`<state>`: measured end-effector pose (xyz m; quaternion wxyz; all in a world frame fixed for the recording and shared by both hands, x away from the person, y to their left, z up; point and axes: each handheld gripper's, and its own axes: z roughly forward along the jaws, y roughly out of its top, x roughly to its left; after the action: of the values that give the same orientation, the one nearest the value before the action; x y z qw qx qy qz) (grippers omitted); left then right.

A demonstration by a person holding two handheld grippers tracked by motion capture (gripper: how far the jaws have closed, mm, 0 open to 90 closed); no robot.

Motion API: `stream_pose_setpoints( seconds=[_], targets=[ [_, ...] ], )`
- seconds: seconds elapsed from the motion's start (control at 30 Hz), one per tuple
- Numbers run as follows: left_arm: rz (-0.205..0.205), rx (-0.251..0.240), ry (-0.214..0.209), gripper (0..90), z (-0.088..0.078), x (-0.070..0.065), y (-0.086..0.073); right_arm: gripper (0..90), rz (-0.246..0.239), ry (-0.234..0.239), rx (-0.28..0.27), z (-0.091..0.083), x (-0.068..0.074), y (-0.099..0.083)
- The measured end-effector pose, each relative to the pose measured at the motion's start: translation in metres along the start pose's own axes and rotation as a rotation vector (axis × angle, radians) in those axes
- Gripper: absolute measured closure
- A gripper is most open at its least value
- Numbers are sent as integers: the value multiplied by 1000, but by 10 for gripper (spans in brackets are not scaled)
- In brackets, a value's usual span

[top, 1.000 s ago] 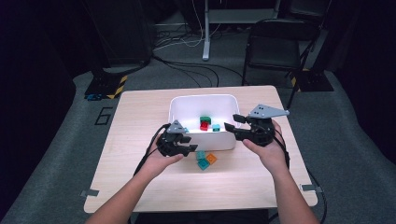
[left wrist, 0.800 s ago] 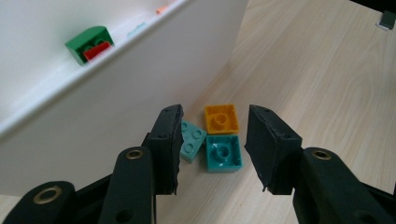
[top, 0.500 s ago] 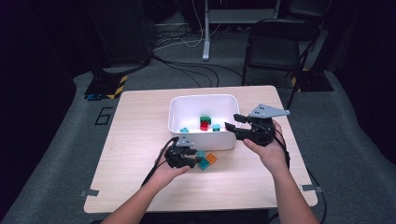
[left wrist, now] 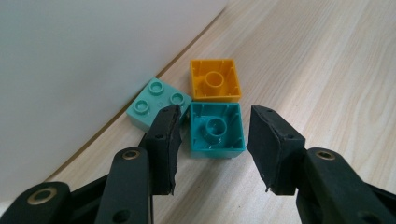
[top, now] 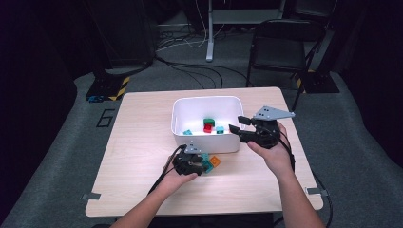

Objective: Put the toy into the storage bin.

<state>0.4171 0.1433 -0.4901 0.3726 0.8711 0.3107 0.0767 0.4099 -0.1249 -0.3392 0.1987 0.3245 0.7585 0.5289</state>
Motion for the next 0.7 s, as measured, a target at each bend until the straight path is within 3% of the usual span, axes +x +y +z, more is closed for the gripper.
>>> stream_pose_setpoints(
  seconds=[0.37,0.7],
  targets=[
    [3,37,-9,534,12,-4,-2,498,4,3,3,1,0,0],
    [51,67,10,576,18,-8,-2,498,5,1,5,2,-1,-1]
  ],
)
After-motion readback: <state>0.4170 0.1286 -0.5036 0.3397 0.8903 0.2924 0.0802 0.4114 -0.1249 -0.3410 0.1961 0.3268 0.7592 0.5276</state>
